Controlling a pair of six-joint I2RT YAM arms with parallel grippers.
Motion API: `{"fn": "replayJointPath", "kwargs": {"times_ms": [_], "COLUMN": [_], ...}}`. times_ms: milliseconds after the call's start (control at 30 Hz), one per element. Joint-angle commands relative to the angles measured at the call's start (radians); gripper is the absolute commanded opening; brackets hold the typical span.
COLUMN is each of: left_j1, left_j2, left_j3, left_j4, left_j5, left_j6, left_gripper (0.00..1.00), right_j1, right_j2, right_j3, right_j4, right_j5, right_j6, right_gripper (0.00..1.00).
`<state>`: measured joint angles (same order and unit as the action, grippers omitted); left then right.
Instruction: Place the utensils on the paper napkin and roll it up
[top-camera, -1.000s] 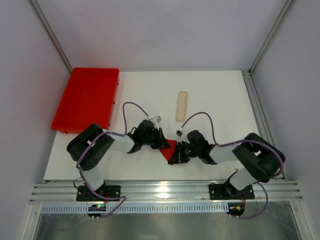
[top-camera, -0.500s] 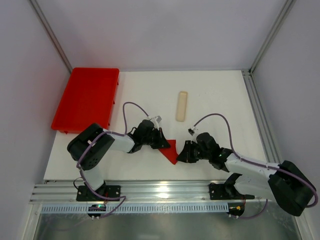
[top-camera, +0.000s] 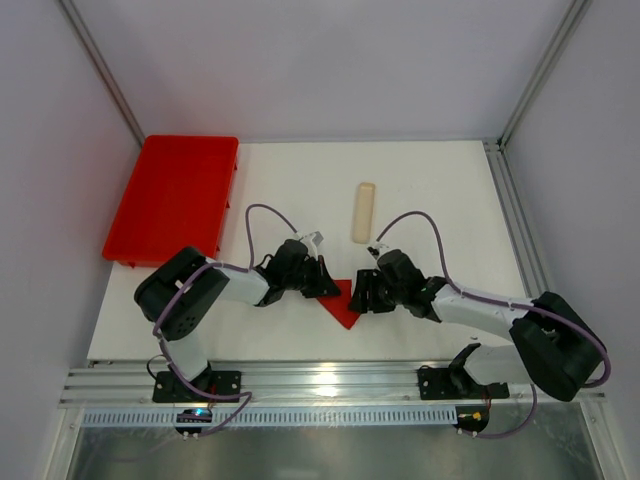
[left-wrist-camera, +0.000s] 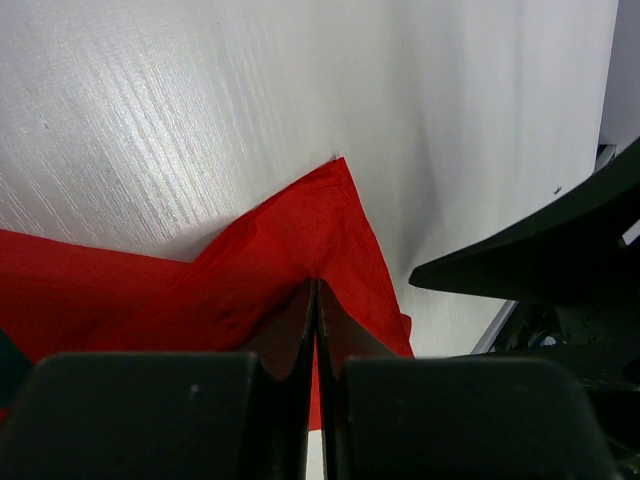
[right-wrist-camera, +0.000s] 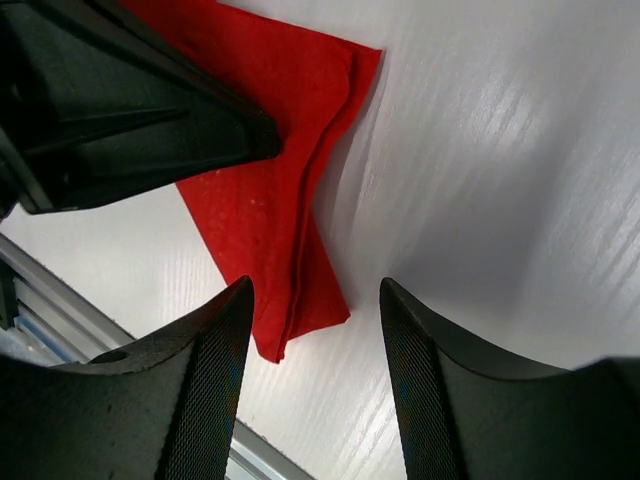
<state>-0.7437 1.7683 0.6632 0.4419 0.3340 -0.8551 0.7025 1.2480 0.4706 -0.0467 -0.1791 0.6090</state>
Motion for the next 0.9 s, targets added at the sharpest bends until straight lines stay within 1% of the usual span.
{"fn": "replayJointPath", "kwargs": {"times_ms": [0,133,233,467,600,733,800,833,867], "left_j1": [0.004,0.004,0.004,0.004,0.004,0.004,0.004,0.004,0.004], "left_j2": [0.028,0.025,0.025,0.023,0.017,0.013,0.014,0.014,0.013], "left_j3": [-0.030,-0.025,-0.022,-0.005,0.003,0.004,0.004,0.004,0.004], "left_j4": [-0.126,-0.132,-0.135,-0.152,-0.164,-0.169,-0.172,-0.172,-0.172], "left_j5": [-0.029,-0.027,-0.023,-0.018,-0.015,-0.015,-0.013,-0.013,-0.013], "left_j6": [0.050,0.054,0.057,0.064,0.068,0.073,0.076,0.074,0.077], "left_gripper": [0.00,0.00,0.00,0.00,0.00,0.00,0.00,0.00,0.00], "right_j1": [-0.005,-0.005,-0.005,0.023,0.057,0.060,0.061,0.061,0.061], "right_j2": [0.062,0.119,0.146,0.174,0.195,0.232,0.251,0.267,0.272], "right_j3": [0.060,0.089,0.102,0.118,0.129,0.134,0.143,0.148,0.151], "right_j4": [0.076,0.067,0.061,0.007,-0.024,-0.021,-0.027,-0.028,-0.027], "right_j5": [-0.014,-0.005,-0.031,-0.042,-0.019,-0.010,-0.002,0.001,0.001], "right_j6": [-0.061,-0.087,-0.112,-0.132,-0.141,-0.147,-0.146,-0.144,-0.144], "right_gripper": [0.58,0.56,0.49,0.39,0.37,0.36,0.34,0.30,0.28]}}
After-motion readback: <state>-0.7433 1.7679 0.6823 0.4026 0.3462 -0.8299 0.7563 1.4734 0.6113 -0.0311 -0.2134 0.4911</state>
